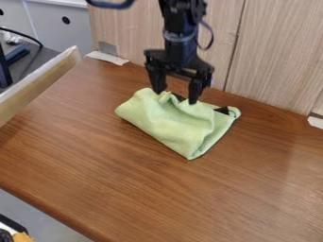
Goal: Fold the cloth from the bottom to the top
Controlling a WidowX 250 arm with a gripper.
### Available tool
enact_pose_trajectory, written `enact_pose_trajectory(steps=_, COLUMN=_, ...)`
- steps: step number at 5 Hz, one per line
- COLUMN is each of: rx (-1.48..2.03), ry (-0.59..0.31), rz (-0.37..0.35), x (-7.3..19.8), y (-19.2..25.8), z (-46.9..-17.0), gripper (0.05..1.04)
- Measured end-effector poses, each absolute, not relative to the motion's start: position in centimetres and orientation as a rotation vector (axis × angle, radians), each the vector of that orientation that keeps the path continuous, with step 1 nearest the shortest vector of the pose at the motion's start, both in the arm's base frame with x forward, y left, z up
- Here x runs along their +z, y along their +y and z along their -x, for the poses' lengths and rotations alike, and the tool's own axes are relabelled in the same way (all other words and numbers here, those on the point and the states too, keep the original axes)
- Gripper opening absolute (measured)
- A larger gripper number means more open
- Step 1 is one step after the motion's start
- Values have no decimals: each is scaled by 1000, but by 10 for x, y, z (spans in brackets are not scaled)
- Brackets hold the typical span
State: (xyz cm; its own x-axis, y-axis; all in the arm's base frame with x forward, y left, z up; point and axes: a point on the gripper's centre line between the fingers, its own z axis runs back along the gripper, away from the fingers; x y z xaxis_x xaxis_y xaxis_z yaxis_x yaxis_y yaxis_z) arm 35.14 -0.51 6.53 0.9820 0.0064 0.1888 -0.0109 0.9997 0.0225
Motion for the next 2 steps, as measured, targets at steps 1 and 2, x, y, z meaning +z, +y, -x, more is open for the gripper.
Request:
enact_pose_trajectory(steps=1, rx=19, ry=-216, rz=-25, x=85, y=1, z=-343, gripper=1001)
enact_pose_trajectory(steps=2, rx=21, ry=-219, rz=-26, x=86, y=1, z=-343, gripper=1001)
